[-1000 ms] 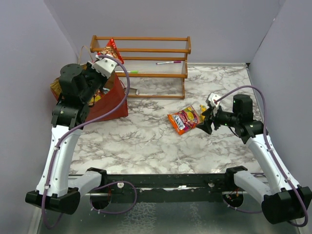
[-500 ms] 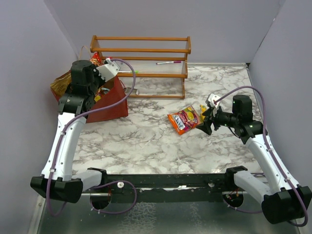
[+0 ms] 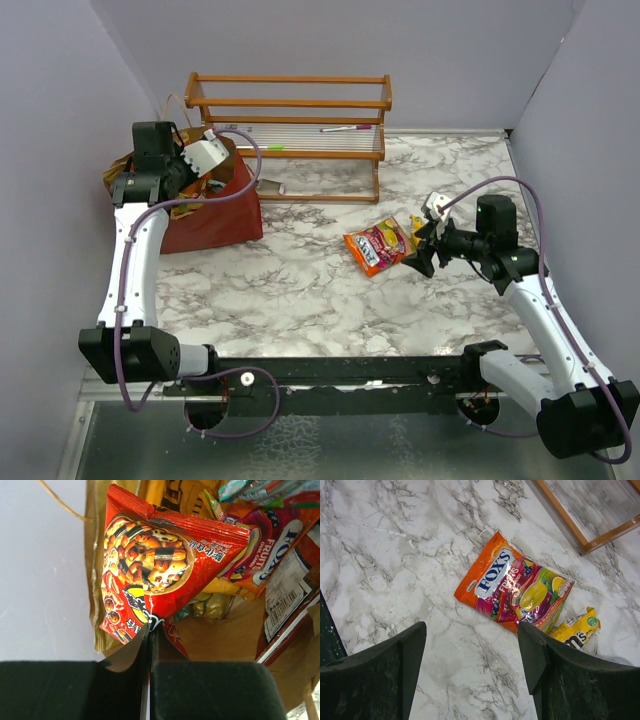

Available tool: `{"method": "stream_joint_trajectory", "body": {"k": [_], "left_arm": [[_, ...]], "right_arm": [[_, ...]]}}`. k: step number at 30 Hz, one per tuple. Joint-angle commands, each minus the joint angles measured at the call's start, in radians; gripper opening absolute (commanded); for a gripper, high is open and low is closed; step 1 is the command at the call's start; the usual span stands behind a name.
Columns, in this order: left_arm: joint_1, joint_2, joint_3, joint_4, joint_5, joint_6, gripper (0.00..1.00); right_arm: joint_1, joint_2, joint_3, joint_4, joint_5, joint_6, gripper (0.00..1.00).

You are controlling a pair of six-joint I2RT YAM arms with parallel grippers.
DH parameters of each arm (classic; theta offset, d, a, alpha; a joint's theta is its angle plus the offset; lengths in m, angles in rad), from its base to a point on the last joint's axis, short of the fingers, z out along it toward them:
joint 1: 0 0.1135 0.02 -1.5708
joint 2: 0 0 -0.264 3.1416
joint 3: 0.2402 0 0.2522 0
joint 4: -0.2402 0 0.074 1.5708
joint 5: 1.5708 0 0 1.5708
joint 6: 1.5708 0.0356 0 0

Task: Place the snacks into the paper bag
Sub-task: Place the snack in the paper bag, then pick up the snack from the center of the board.

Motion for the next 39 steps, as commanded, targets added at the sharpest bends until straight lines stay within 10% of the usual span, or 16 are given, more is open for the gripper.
{"method": "stream_joint_trajectory", "body": {"k": [1, 11, 21, 39], "left_arm": [[0.045, 0.047, 0.059, -0.072, 0.131, 0.089, 0.00], [0.097, 0.151, 0.126, -0.146, 0.153, 0.148, 0.18], [0.098, 0.141, 0.146, -0.110, 0.158, 0.119, 0.61], [0.075, 0.060, 0.279, 0.026, 0.462, -0.307, 0.99]], "right_arm": [[0.000, 0.008, -0.010, 0.025, 0.006, -0.014, 0.75], [0.000, 0.012, -0.014, 0.028, 0.014, -0.017, 0.75], [0.000, 0.019, -0.014, 0.028, 0.015, -0.019, 0.76], [0.000, 0.058, -0.025, 0.075, 0.137, 0.025, 0.76]]}}
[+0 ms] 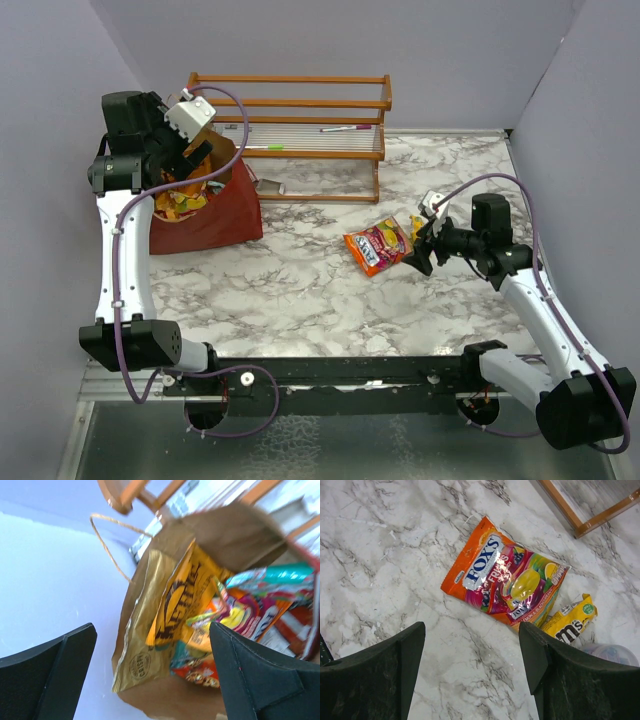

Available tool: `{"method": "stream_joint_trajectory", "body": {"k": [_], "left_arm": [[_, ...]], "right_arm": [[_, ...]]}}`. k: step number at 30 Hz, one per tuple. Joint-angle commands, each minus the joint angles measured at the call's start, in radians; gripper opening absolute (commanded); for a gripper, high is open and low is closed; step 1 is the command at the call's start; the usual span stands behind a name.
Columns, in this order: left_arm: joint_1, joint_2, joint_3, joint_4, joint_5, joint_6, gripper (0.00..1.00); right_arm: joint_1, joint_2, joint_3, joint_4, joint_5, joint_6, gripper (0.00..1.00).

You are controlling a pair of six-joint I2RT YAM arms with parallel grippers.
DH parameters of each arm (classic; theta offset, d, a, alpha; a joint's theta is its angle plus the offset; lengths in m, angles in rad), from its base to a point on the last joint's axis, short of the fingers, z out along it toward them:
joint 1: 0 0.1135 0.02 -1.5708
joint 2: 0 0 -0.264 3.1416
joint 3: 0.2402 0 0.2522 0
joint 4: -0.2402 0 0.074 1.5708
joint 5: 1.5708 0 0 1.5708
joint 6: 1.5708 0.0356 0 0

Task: Place the snacks into the paper bag
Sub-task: Pick up the snack from the center of the board.

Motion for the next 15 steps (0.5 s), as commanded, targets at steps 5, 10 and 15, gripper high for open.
{"method": "stream_joint_trajectory", "body": {"k": [5, 10, 15], "left_arm": [[-0.099, -0.084, 0.004, 0.070, 0.292, -0.355, 0.99], [-0.266, -0.136, -0.111, 0.155, 0.312, -0.507, 0.99], [-0.430, -0.113, -0.228, 0.251, 0.333, -0.586, 0.99]], "right_arm": [[0.000, 0.053, -0.014, 0.077, 0.215, 0.043, 0.75], [0.000, 0.132, -0.008, 0.100, 0.354, 0.052, 0.73], [0.000, 0.181, 0.010, 0.082, 0.388, 0.054, 0.71]]}}
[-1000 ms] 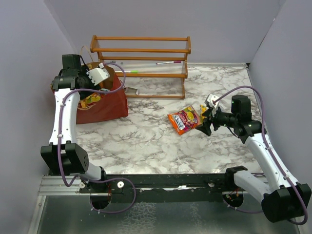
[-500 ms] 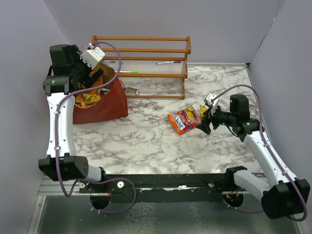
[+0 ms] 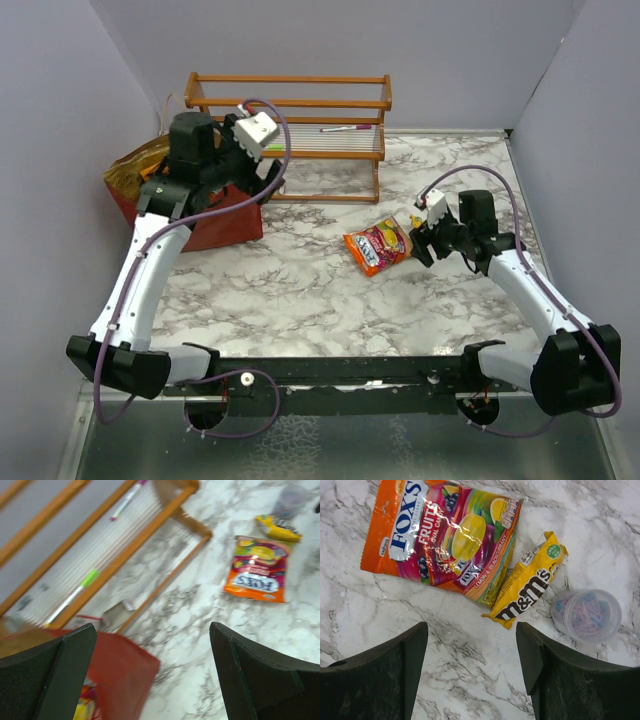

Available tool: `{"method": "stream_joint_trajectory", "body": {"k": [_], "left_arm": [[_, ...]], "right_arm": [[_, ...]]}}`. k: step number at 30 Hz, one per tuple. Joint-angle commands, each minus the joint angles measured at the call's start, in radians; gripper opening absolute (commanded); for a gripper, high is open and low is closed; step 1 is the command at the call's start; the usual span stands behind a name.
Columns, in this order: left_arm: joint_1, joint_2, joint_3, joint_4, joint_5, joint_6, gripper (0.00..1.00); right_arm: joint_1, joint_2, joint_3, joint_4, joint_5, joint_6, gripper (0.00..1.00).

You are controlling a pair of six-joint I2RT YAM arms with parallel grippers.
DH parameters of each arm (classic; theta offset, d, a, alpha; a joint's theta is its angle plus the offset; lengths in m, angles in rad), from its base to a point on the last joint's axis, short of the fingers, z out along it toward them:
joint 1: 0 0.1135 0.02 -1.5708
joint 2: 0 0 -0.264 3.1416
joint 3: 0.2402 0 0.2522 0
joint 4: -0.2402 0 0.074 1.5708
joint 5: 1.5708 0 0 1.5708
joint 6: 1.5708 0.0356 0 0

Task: Place the snacks into the paper bag
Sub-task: Pick up the snack from the center of the board.

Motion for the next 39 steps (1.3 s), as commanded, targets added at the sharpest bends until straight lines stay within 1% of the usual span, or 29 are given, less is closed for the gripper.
{"method": "stream_joint_trajectory", "body": {"k": [1, 4, 11, 16, 20, 24, 30, 39], "left_arm": [[-0.124, 0.033, -0.091, 0.114, 0.053, -0.120, 0.99], [-0.190, 0.103, -0.129, 0.139, 0.062, -0.118, 0.99], [-0.353, 0.293, -0.164, 0.168, 0.039, -0.050, 0.98], [-0.417, 0.407, -0.169, 0.214, 0.021, -0.031, 0.98], [-0.429, 0.515, -0.153, 0.250, 0.031, -0.070, 0.95], [-0.429, 0.618, -0.103, 0.243, 0.034, -0.108, 0.92], [-0.428, 0.739, -0.036, 0.238, 0.016, -0.129, 0.92], [-0.396, 0.840, 0.061, 0.214, 0.056, -0.146, 0.93]], "right_arm": [[0.000, 0.014, 0.011, 0.023, 0.084, 0.016, 0.71], [0.000, 0.000, 0.002, 0.031, 0.086, 0.016, 0.71], [0.000, -0.017, -0.001, 0.037, 0.135, 0.021, 0.72], [-0.007, -0.029, -0.005, 0.037, 0.143, 0.019, 0.72], [-0.011, -0.035, -0.007, 0.036, 0.139, 0.020, 0.72], [-0.013, -0.041, -0.007, 0.035, 0.134, 0.019, 0.72], [-0.017, -0.046, -0.013, 0.038, 0.125, 0.016, 0.72], [-0.019, -0.037, -0.017, 0.039, 0.111, 0.008, 0.72]]}}
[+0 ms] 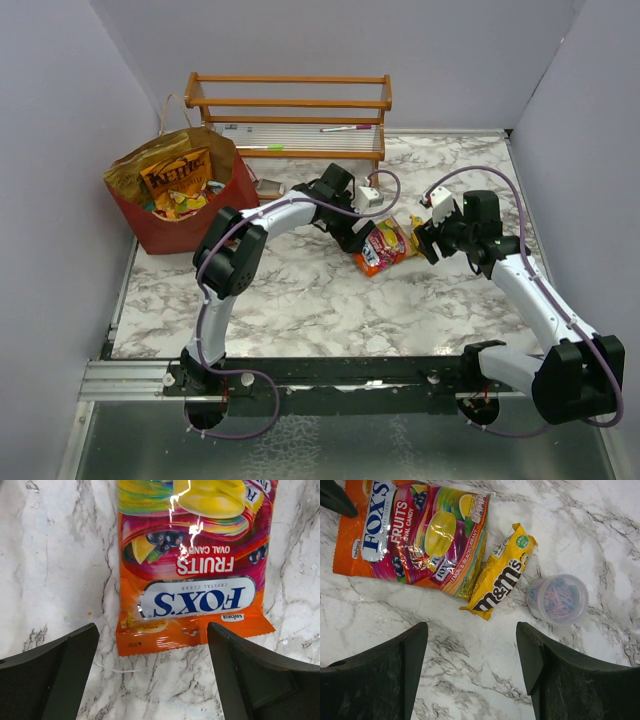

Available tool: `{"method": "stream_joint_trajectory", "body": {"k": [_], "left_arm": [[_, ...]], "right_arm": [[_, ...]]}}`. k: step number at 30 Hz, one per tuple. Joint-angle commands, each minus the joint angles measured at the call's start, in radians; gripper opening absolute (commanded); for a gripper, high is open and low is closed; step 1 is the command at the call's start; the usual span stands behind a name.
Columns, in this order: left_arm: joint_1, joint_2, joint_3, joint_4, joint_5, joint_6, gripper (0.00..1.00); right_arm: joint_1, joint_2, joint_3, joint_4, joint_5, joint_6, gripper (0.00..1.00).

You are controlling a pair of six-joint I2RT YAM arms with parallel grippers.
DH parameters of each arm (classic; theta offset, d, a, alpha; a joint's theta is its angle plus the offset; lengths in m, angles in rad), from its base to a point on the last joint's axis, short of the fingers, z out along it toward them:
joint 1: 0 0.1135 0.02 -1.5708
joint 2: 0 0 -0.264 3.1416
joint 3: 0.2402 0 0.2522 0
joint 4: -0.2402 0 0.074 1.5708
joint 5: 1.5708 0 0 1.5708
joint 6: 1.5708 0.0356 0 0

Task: Place the snacks into the paper bag
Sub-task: Pick up the snack from the center of the board.

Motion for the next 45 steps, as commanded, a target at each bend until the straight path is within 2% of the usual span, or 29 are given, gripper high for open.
{"method": "stream_joint_trajectory", "body": {"k": [1, 6, 11, 17, 22, 28, 39, 45], "left_arm": [[0.030, 0.035, 0.058, 0.000, 0.044, -0.022, 0.93], [0.054, 0.080, 0.107, -0.040, 0.117, -0.002, 0.96], [0.055, 0.109, 0.132, -0.083, 0.194, 0.027, 0.96], [0.055, 0.130, 0.132, -0.095, 0.218, 0.032, 0.88], [0.055, 0.157, 0.131, -0.094, 0.237, 0.016, 0.77], [0.055, 0.161, 0.093, -0.035, 0.225, 0.013, 0.66], [0.055, 0.117, 0.063, 0.020, 0.244, 0.018, 0.32], [0.055, 0.057, 0.061, -0.015, 0.207, 0.072, 0.08]], "right_arm": [[-0.006, -0.007, -0.012, 0.033, -0.010, -0.003, 0.72], [-0.006, -0.002, -0.010, 0.029, -0.017, -0.005, 0.72], [-0.005, 0.001, -0.011, 0.028, -0.019, -0.009, 0.72], [-0.005, 0.003, -0.012, 0.026, -0.026, -0.010, 0.72], [-0.006, 0.006, -0.011, 0.024, -0.033, -0.013, 0.72], [-0.006, 0.004, -0.010, 0.019, -0.043, -0.017, 0.72], [-0.006, 0.000, -0.012, 0.016, -0.052, -0.019, 0.72], [-0.005, -0.004, -0.011, 0.016, -0.053, -0.019, 0.72]]}}
